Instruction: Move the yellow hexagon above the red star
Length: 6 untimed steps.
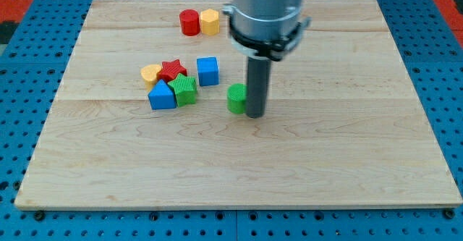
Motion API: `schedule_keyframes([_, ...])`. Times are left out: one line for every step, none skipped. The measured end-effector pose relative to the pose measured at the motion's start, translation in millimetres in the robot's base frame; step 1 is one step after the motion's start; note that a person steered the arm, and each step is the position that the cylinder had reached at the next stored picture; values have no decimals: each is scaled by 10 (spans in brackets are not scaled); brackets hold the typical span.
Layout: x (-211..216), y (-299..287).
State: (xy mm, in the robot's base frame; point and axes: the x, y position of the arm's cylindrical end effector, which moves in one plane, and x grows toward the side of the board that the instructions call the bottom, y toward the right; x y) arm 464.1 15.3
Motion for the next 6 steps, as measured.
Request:
schedule_keyframes([-199,-443])
schedule_keyframes([-323,-739])
schedule_keyframes([-279,-463])
schedule_keyframes([-386,-57])
schedule_keyframes([-852,318])
schedule_keyframes([-1463,436])
